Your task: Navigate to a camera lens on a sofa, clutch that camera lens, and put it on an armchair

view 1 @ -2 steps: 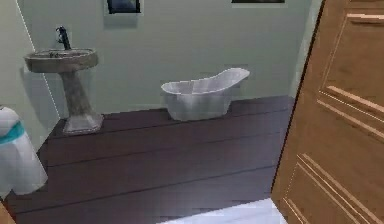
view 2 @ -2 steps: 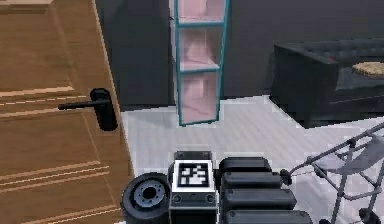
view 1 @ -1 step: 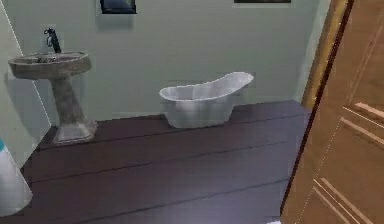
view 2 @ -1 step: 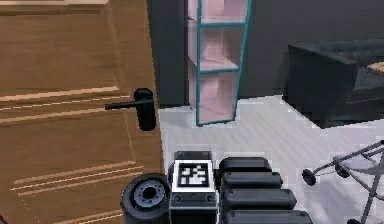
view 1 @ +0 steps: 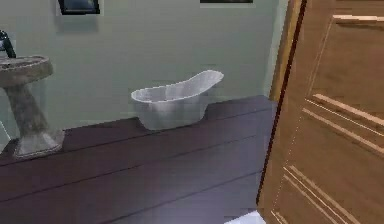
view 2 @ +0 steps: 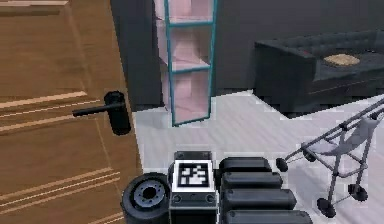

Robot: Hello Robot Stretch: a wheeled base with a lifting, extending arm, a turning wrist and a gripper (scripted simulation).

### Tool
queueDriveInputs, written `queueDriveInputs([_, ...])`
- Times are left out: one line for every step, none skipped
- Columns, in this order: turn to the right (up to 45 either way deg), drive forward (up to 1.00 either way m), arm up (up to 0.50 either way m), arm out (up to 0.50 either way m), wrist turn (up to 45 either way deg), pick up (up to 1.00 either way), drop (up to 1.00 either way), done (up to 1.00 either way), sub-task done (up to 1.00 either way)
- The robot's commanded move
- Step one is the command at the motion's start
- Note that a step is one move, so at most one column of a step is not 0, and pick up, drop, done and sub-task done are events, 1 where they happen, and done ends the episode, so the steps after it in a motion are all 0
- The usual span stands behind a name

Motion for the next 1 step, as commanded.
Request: queueDriveInputs([0.0, 1.00, 0.00, 0.00, 0.0, 0.00, 0.00, 0.00, 0.00])
